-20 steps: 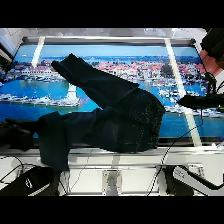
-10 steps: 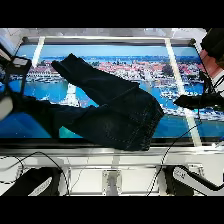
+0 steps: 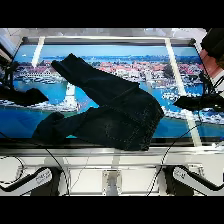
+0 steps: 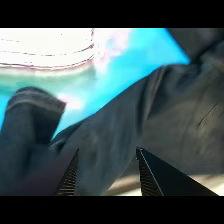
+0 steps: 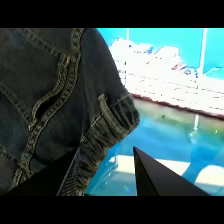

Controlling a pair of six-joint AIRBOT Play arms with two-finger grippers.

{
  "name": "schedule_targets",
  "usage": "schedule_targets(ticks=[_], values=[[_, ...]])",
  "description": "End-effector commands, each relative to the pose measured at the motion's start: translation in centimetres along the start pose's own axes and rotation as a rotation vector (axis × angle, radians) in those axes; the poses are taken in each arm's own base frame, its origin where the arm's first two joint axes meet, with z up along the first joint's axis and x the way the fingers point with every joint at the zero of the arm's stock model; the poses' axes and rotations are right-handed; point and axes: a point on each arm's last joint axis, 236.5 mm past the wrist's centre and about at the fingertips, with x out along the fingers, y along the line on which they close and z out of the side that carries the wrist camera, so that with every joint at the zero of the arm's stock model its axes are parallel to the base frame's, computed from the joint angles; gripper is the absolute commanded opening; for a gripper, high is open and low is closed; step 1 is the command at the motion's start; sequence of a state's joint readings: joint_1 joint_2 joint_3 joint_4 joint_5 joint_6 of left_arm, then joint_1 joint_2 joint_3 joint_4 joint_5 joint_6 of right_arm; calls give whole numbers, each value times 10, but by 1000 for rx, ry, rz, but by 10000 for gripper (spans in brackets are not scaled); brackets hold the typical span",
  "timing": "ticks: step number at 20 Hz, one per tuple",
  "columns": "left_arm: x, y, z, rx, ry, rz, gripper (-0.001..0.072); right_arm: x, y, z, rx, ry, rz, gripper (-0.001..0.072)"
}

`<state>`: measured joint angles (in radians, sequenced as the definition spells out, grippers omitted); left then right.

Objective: Fold the clothes and pants, and hang the long-sleeved shirts on hangers.

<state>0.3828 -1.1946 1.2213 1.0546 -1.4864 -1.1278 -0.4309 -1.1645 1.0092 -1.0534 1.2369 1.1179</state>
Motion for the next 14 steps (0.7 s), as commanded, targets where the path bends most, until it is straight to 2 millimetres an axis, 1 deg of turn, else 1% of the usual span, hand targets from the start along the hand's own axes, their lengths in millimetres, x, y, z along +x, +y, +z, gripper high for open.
schedule_targets(ticks=[1,2,3,4,5,6,7,8,10,11,12,14], values=[[15,3,-52,190,207,-9,403,3,7,-12,2,49,24,389],[32,-19,-73,256,276,-72,404,5,8,-16,3,59,29,391],[50,-33,-104,333,399,-92,401,8,9,-21,4,74,32,412],[60,-30,-135,418,537,-31,402,12,12,-28,7,96,45,415],[63,-13,-160,496,675,110,402,17,17,-41,8,140,63,469],[59,3,-171,558,765,252,408,21,25,-58,6,200,89,520],[56,7,-175,617,804,341,411,26,33,-74,3,258,114,563],[59,-4,-177,668,803,340,412,33,42,-89,-5,306,136,563],[76,-36,-170,725,695,282,411,50,55,-112,-20,362,146,563],[85,-49,-164,734,630,258,411,60,60,-119,-17,373,137,563],[90,-56,-159,727,588,251,411,71,63,-126,-13,379,116,562],[93,-59,-155,702,558,259,411,87,59,-134,7,374,40,559]])
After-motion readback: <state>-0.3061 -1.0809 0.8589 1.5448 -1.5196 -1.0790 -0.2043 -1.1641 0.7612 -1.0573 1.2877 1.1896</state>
